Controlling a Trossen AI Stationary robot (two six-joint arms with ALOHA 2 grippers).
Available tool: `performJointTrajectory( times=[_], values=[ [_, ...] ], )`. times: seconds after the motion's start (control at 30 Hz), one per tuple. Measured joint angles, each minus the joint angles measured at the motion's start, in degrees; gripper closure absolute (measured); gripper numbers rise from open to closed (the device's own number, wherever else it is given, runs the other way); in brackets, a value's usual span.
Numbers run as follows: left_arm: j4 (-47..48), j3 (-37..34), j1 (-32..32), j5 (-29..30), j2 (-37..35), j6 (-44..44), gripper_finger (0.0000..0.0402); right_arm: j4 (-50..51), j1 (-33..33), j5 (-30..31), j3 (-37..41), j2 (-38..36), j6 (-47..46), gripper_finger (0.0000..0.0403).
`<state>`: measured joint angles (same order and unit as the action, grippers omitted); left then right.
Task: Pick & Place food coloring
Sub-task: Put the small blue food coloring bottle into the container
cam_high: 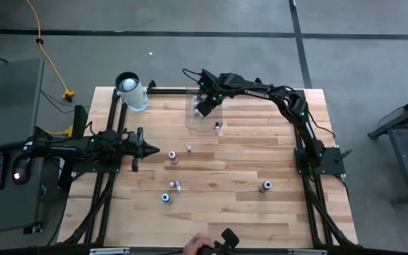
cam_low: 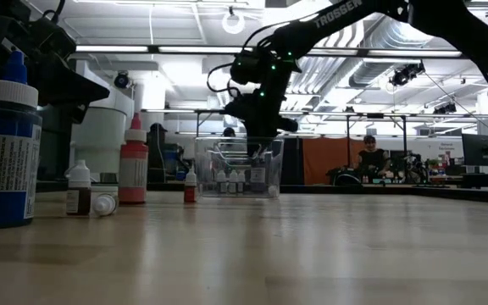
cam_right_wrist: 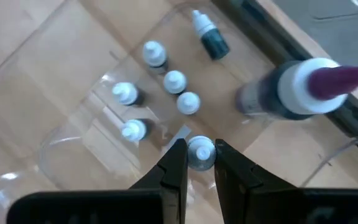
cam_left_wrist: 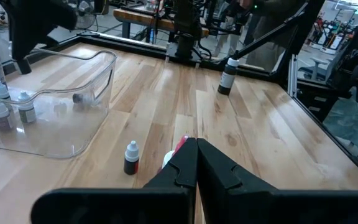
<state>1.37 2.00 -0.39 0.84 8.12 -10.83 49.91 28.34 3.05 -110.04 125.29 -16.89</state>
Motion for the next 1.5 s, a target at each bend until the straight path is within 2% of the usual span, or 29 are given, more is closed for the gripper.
performJointTrajectory(
  times=[0.17, 0.43, 0.7, 1.17, 1.5],
  values=[
    [0.02, 0.0, 0.0, 0.0, 0.0, 0.0, 0.0401, -1.82, 0.79, -0.52, 2.35, -0.07, -2.25, 0.0353],
    [0.02, 0.0, 0.0, 0.0, -0.02, 0.0, 0.0401, -8.84, 1.05, -4.81, 8.35, 0.04, -1.65, 0.0353],
    [0.02, 0.0, 0.0, 0.0, -0.02, 0.0, 0.0401, -14.08, 0.87, -5.18, 11.62, 0.03, -2.39, 0.0345],
    [0.02, 0.0, 0.0, 0.0, -0.01, 0.0, 0.0401, -14.38, 0.87, -5.16, 11.63, 0.0, -1.76, 0.0336],
    [0.02, 0.0, 0.0, 0.01, -0.02, 0.0, 0.0401, -14.44, 0.78, -7.28, 11.63, 0.0, -0.89, 0.0334]
  ],
)
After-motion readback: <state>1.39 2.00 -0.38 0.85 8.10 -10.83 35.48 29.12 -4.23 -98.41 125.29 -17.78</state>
